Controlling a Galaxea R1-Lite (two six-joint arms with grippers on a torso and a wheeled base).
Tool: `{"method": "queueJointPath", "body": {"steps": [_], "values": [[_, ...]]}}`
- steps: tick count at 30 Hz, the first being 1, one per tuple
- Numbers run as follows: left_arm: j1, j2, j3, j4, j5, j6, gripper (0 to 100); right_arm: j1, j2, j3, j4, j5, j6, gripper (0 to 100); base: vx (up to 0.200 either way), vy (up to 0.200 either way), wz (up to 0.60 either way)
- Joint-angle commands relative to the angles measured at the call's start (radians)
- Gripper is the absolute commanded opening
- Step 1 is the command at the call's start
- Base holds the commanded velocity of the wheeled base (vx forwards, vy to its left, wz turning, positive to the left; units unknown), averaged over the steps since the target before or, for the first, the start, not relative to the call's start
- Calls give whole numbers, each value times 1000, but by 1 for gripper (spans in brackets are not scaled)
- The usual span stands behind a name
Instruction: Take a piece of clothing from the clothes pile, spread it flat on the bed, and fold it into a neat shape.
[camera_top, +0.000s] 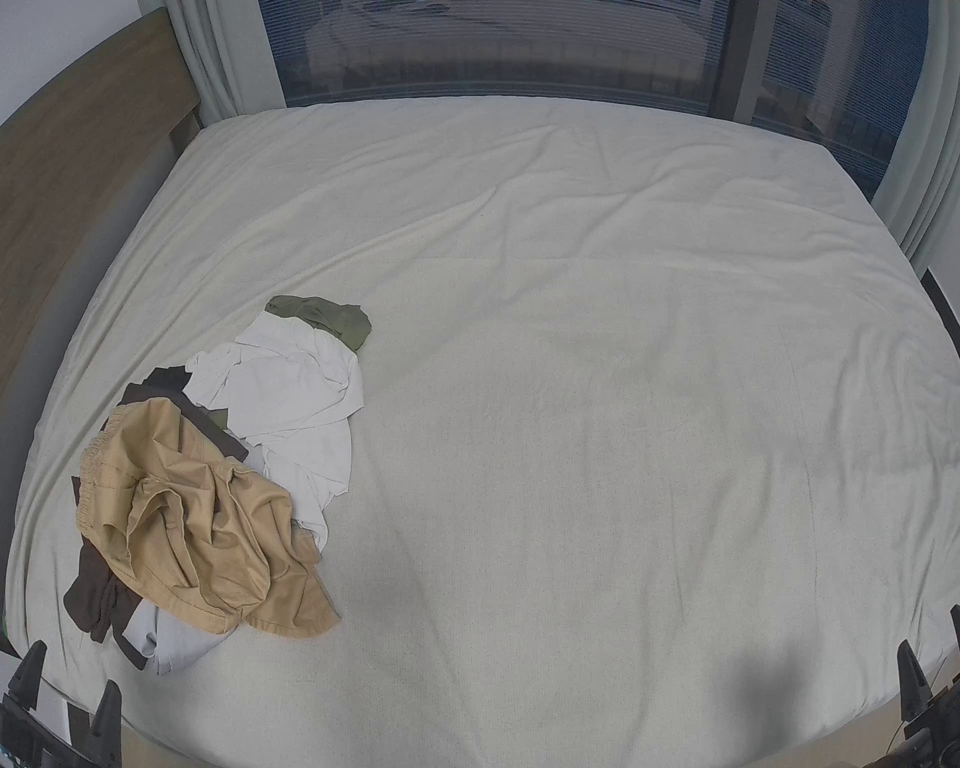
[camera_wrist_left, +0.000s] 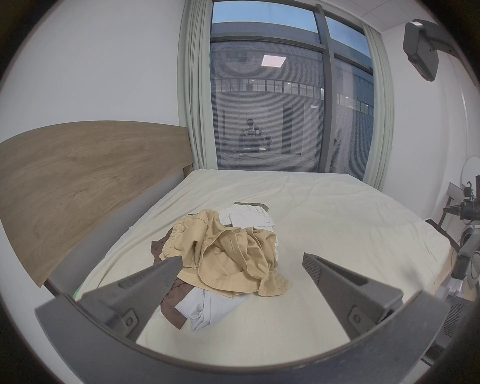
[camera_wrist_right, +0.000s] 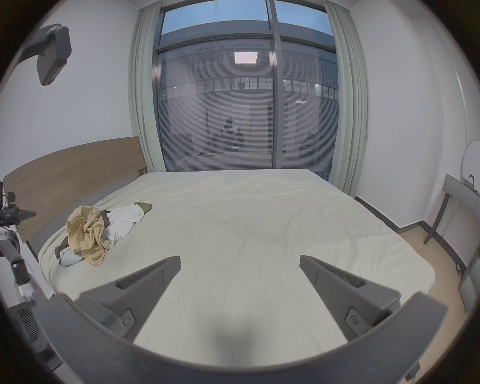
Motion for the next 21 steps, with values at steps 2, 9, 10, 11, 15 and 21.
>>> {"method": "queueJointPath", "body": {"steps": [2,9,10,11,15,21], "values": [[0,-16,18,-1,0,-8,100,0,-4,16,-3,2,-6,100,0,0,0],[0,-16,18,-1,0,-13,100,-52,217,-111,-377,48,-17,100,0,0,0],[0,-16,18,-1,0,-13,100,-55,229,-113,-386,50,-17,100,0,0,0],[0,-16,18,-1,0,-14,100,-58,298,-119,-450,67,-22,100,0,0,0],[0,-16,18,-1,0,-14,100,-31,461,-114,-520,103,-28,100,0,0,0],[0,-16,18,1,-2,-11,100,138,628,-232,-446,120,37,100,0,0,0]]}}
